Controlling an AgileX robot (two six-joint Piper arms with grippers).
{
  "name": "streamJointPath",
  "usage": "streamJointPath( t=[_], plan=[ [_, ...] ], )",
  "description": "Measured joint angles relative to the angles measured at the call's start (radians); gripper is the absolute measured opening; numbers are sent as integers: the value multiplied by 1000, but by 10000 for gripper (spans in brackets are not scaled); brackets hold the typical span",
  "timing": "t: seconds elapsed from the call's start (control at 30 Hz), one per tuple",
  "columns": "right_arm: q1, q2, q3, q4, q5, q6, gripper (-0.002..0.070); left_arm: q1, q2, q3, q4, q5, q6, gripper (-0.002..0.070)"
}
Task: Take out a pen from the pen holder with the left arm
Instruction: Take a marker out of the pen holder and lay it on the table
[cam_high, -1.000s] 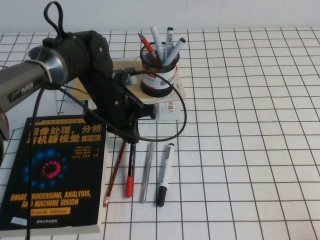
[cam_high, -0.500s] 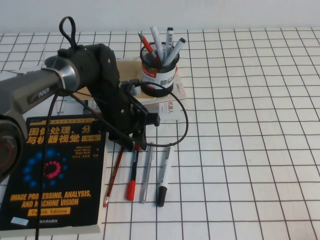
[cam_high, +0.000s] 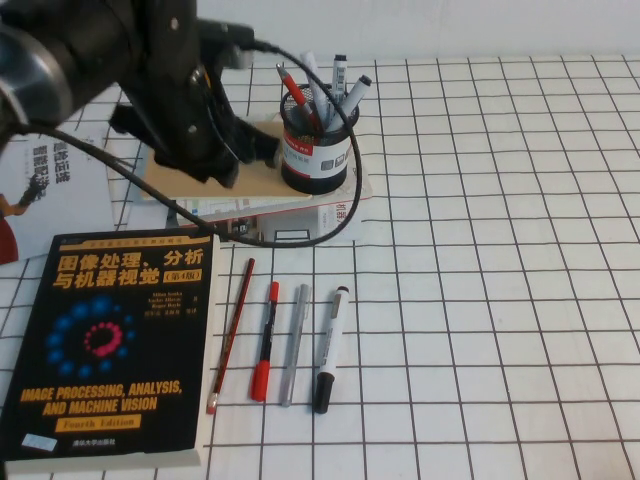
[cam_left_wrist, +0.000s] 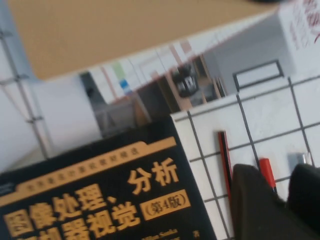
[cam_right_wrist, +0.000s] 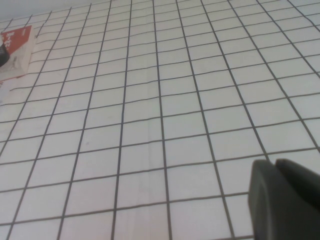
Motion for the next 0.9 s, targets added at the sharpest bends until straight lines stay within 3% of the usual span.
streamJointPath(
  t=[0.1,0.23,0.7,0.9],
  plan=[
    [0,0,0,0,0,0,-16,-31,-112,17,97,-17,-30,62],
    [0,0,0,0,0,0,-16,-55,-286,185,149,-132,-89,11],
    [0,0,0,0,0,0,-16,-54,-854,881,152,-537,-158,0],
    [0,0,0,0,0,0,-16,15,-973,1064,50,-602,-162,0]
  ],
)
